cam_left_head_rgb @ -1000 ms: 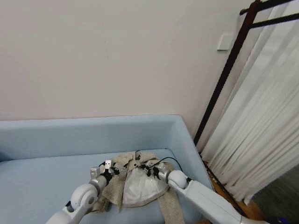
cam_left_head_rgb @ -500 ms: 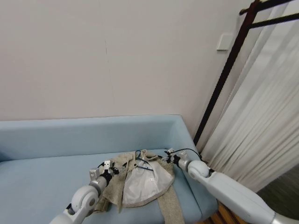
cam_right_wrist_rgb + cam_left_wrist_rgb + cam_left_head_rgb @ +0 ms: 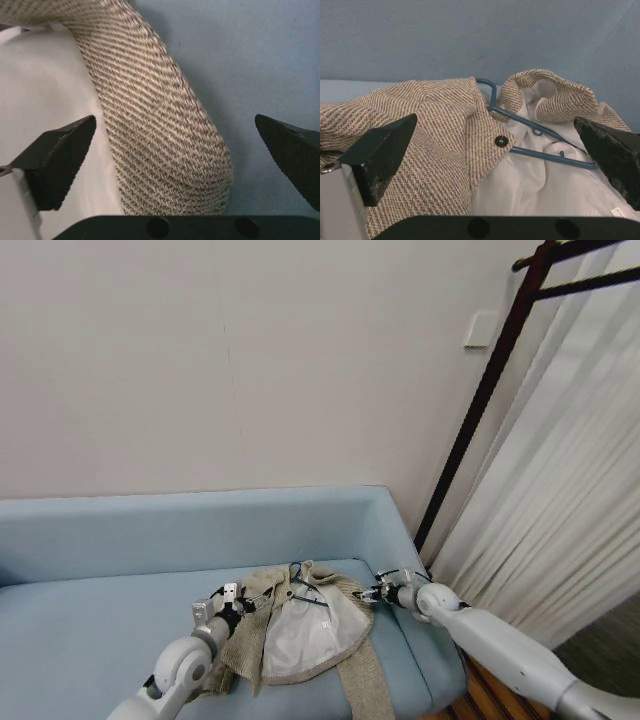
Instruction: Pick up the clothes from the sofa and hang them on the clothes hanger.
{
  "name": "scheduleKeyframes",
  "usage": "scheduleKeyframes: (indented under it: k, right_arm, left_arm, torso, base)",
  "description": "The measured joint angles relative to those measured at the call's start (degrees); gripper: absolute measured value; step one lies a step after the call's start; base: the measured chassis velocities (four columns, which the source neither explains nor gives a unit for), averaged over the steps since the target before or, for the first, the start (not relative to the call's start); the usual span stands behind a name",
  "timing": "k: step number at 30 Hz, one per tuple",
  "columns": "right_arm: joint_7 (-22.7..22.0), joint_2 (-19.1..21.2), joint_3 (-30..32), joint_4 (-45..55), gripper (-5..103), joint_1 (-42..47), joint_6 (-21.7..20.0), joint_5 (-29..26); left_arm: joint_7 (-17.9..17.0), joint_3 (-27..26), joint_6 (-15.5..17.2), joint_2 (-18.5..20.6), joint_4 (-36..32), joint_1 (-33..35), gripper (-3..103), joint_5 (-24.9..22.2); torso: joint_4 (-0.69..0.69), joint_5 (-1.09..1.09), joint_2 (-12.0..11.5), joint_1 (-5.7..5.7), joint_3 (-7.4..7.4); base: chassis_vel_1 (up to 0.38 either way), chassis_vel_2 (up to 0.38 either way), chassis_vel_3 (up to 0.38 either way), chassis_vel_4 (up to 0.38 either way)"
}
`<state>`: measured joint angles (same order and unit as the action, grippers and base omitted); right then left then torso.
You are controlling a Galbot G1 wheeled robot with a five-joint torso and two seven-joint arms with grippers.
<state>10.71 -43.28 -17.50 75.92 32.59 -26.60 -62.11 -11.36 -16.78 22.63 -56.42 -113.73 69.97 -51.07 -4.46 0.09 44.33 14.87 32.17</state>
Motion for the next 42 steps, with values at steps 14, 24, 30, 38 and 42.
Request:
scheduleKeyframes:
  k: [14, 24, 30, 38, 42]
  right_arm:
    - [-1.1, 0.4, 1.6, 3.8, 52, 4.0, 2.8, 2.8]
    - [-4.5, 2.7, 1.1, 10.4, 15, 5.1, 3.6, 6.2]
    - [-5.5, 9.0, 0.3, 22.5, 3, 6.8, 1.0, 5.7]
    - [-11.2, 12.9, -2.6, 37.1, 3, 6.5, -2.0, 2.7]
    - [-19.8, 10.3, -8.0, 43.9, 3, 3.9, -6.4, -3.2]
  left_arm:
    - [0.2, 0.2, -0.4, -0.4, 0.0, 0.0, 100, 0.3]
    - [2.5, -0.8, -1.8, -0.4, -0.4, 0.9, 100, 1.9]
    - [2.4, -0.5, -1.9, -1.1, 0.2, 0.4, 100, 1.9]
    - [2.4, -0.2, -1.9, -1.5, 0.7, 0.3, 100, 2.2]
    - [2.3, -0.3, -1.9, -1.3, 0.6, 0.4, 100, 2.3]
  torso:
    - [0.00, -0.01, 0.0, -0.01, 0.00]
    - [0.02, 0.00, 0.0, 0.00, 0.00]
    - [-0.01, 0.00, 0.0, -0.01, 0.00]
    - [-0.01, -0.02, 0.0, -0.01, -0.01]
    - [0.02, -0.02, 0.0, -0.01, 0.00]
  base:
    - [0.000, 0.000, 0.000, 0.000]
    - [0.000, 0.000, 0.000, 0.000]
    - [0.000, 0.000, 0.000, 0.000]
    - [0.000, 0.000, 0.000, 0.000]
    - [0.000, 0.000, 0.000, 0.000]
